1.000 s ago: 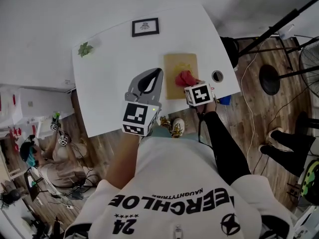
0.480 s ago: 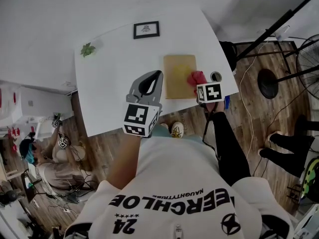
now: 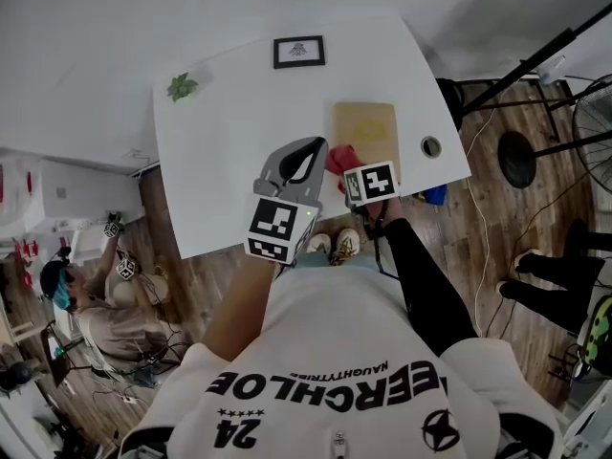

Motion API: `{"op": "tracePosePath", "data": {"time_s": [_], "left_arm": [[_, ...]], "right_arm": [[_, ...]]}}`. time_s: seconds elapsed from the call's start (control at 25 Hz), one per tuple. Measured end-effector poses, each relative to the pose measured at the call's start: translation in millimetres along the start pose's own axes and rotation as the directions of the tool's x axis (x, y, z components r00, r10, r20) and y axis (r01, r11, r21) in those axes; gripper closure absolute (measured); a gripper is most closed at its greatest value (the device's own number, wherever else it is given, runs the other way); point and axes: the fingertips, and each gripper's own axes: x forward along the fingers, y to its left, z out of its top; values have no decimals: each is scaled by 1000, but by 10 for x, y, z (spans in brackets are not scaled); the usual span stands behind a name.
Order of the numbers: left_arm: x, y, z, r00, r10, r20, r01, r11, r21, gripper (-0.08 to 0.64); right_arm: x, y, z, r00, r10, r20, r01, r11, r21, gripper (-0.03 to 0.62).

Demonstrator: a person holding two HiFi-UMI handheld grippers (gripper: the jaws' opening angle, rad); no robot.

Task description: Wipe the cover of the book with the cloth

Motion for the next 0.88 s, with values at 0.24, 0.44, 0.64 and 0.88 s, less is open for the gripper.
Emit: {"op": "tracePosePath", "data": {"time_s": [0.24, 0.44, 0.64, 0.88], "left_arm": [[-175, 101, -97, 1000, -18, -1, 18, 1000, -7, 502], [-172, 29, -128, 999, -54, 0, 54, 998, -14, 502], [-90, -44, -56, 997, -79, 14, 80, 997, -5, 502], [-36, -54, -11, 996, -84, 19, 84, 996, -18, 502]], "right_arm": [[-38, -135, -93, 994, -101, 35, 101, 995, 13, 486], [-270, -652, -217, 970, -240, 48, 235, 968, 89, 486], [-477, -1084, -334, 947, -320, 41, 308, 934, 180, 485], [-570, -1274, -380, 939, -342, 34, 326, 919, 223, 485]]}}
